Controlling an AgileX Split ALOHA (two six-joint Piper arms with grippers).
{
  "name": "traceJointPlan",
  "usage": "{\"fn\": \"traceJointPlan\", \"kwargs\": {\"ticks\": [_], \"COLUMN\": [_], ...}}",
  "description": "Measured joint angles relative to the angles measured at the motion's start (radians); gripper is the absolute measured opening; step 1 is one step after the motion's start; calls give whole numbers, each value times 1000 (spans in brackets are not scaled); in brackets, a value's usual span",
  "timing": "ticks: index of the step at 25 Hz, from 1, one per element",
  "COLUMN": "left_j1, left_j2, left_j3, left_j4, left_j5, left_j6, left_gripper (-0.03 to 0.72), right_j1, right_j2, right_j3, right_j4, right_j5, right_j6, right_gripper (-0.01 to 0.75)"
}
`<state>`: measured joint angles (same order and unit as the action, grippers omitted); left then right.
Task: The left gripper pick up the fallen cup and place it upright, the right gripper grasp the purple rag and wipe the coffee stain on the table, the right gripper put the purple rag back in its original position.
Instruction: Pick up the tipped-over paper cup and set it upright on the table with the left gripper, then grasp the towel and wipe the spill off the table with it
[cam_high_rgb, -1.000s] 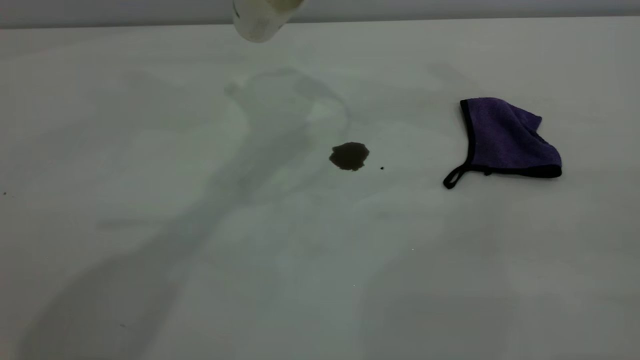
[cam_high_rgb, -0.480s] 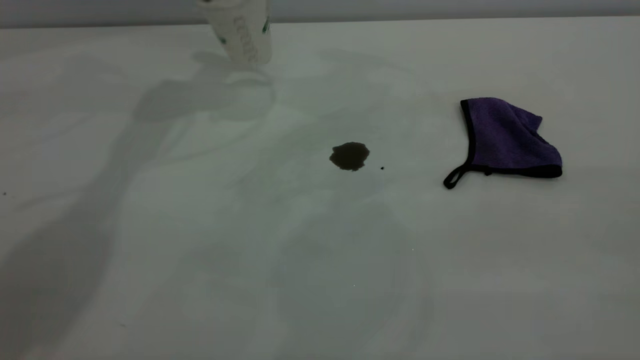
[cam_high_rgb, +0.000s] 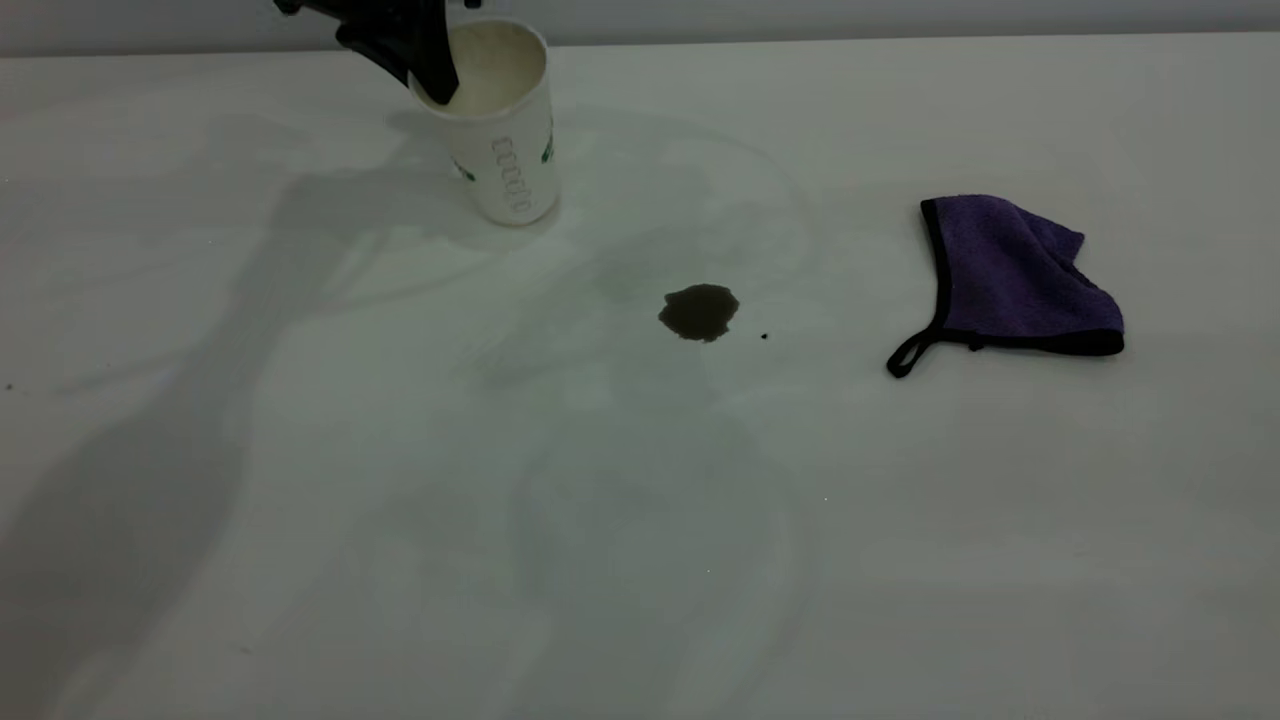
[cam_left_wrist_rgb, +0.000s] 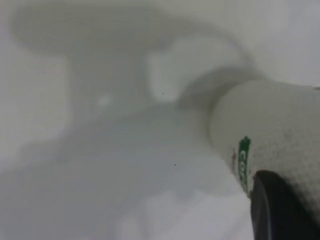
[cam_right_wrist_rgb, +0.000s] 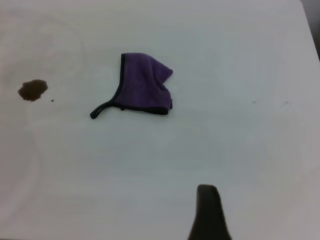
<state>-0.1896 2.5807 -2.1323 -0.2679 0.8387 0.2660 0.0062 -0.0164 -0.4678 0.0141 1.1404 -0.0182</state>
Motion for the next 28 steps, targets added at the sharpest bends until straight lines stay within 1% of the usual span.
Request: {"fn": "traceJointPlan", "kwargs": {"ticks": [4,5,7,10,12,14,16,19,24,26,28], "left_j1": [0,0,0,0,0,0,0,3,5,5,5], "left_j2": [8,8,8,-15,-51,-96,-150,-223,-351,-404,-482], "left_j3": [0,-2,-23,-79,-136,-192,-246,-308,-318,-290,-217], "left_j4": [0,0,1,12,29,48,63,81,91,85,82], "left_j5": [-5,-5,14,87,157,245,327,329,329,329,329], "left_j6": [0,0,2,7,7,8,9,7,-28,-45,-47], "left_gripper": [223,271,378,586,677,704,704,700,694,692,686], "right_j1": [0,0,0,0,0,0,0,0,0,0,0], "right_j2": [0,0,0,0,0,0,0,0,0,0,0], "right_j3": [0,0,0,0,0,0,0,0,0,0,0], "right_j4": [0,0,0,0,0,0,0,0,1,1,1], "right_j5": [0,0,0,0,0,0,0,0,0,0,0], "right_j6": [0,0,0,0,0,0,0,-1,-1,-1,-1], "right_gripper": [588,588,588,588,588,588,588,588,588,588,588]}}
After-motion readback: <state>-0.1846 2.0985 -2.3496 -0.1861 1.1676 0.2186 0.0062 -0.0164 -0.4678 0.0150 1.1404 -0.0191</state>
